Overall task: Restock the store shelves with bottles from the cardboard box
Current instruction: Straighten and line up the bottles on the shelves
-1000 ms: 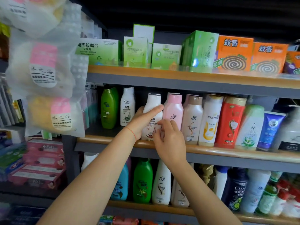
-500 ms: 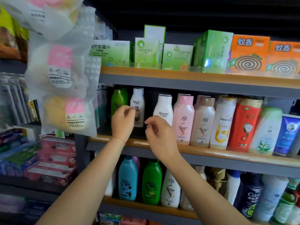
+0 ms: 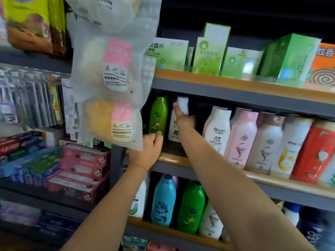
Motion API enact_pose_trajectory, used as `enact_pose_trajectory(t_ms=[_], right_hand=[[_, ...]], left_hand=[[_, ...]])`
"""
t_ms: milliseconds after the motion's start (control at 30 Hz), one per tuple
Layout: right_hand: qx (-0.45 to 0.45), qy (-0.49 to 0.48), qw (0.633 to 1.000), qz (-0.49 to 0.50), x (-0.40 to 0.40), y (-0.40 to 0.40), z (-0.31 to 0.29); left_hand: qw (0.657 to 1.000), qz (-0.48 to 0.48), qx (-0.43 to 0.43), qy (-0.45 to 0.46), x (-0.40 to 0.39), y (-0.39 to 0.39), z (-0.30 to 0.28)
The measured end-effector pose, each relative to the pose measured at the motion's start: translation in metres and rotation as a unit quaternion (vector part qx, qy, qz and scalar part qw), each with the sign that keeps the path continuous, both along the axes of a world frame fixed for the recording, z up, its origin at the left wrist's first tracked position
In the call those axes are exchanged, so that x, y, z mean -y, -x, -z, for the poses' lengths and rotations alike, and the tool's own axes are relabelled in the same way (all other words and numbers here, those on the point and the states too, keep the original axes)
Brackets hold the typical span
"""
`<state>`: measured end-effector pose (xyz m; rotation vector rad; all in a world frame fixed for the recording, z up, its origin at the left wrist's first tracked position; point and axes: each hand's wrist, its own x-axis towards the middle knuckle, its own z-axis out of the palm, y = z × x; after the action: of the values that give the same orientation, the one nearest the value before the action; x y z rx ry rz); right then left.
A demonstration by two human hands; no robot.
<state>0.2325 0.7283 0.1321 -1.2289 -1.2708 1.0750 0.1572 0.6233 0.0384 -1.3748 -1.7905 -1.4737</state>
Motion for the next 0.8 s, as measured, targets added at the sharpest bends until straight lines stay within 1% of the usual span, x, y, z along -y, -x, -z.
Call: enact_pose_trajectory(t_ms=[100,200,300,467,600,800], right_hand=[[-0.03,0.034,0.999,-0.019,-0.012,0.006,0.006],[-0.051,0.034,0.998,-0.02,-0.019,0.008,0.01],[-0.058,0.024,0.998,-0.011,-0.025,0.011,0.009],[-0.025,-0.002,0.999,-0.022,-0.03,0.011,0.006],[0.007,-0.007,1.0,-0.029,-0.03,0.011,0.006],[0.028,-0.007,0.999,-0.046,-0.016,0.003,0.004]], left_hand=[[1.0,0.009,-0.015,-0.026,-0.002,0.002,0.003],[0.999,0.026,-0.02,-0.042,-0.003,0.004,0.005],[0.999,0.038,-0.01,-0.037,-0.003,0.004,0.005],[0.998,0.049,-0.003,-0.03,-0.002,0.006,0.006],[0.999,0.045,0.001,-0.014,-0.004,0.007,0.007],[0.999,0.043,0.001,-0.008,-0.004,0.007,0.008]])
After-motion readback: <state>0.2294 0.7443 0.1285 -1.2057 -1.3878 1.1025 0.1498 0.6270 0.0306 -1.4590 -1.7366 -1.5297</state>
